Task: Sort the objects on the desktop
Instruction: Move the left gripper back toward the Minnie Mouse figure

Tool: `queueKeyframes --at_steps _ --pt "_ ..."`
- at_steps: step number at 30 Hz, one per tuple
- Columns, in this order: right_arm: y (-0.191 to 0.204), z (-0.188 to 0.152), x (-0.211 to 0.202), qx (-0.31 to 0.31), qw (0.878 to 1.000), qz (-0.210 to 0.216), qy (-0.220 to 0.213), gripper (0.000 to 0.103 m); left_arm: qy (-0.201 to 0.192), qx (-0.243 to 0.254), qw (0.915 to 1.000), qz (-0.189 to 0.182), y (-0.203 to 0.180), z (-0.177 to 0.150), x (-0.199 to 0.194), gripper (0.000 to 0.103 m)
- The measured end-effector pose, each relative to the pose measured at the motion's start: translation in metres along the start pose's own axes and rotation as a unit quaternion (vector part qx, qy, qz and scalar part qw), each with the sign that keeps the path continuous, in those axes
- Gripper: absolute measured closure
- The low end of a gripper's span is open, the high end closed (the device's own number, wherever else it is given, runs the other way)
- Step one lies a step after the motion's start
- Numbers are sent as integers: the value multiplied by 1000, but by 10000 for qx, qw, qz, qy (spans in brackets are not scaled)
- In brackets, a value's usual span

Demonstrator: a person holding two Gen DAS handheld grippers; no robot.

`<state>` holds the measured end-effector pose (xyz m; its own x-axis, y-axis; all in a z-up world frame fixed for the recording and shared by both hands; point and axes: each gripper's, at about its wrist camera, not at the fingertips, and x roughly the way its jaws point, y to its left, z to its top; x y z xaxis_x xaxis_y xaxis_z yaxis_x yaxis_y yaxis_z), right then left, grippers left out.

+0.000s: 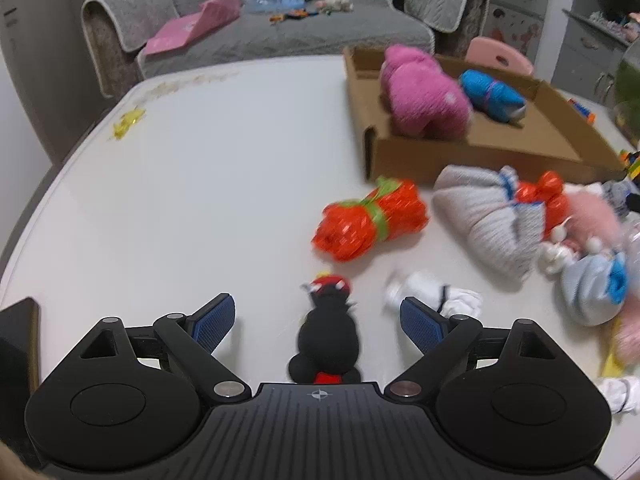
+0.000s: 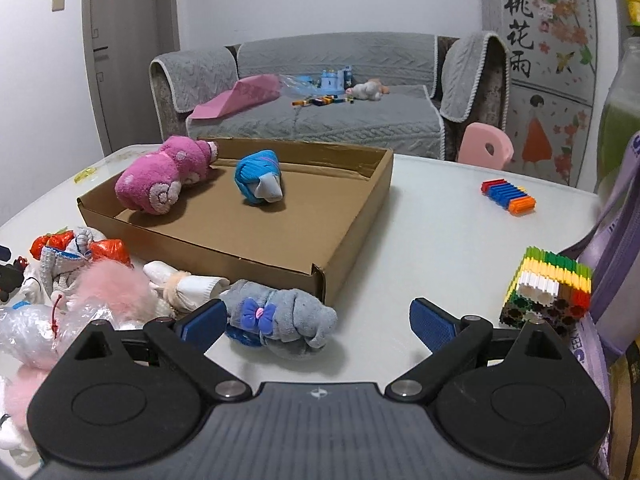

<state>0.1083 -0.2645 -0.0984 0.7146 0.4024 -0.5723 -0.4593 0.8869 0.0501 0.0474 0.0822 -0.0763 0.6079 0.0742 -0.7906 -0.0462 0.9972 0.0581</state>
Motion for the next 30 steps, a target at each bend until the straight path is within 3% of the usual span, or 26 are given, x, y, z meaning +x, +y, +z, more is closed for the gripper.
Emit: queueKeyframes --at_steps 6,12,27,30 --pt "6 -2 0 -151 9999 45 21 5 24 45 10000 -27 1 -7 -2 10" --pt "3 -1 -4 -105 9999 33 -8 5 82 21 9971 -754 -9 -5 -12 10" --pt "-1 1 -6 -133 9999 27 24 5 67 727 9873 -1410 -85 -9 -40 8" --pt "-1 1 -6 -134 9999 43 10 5 0 982 9866 -1304 -101 -12 -43 8"
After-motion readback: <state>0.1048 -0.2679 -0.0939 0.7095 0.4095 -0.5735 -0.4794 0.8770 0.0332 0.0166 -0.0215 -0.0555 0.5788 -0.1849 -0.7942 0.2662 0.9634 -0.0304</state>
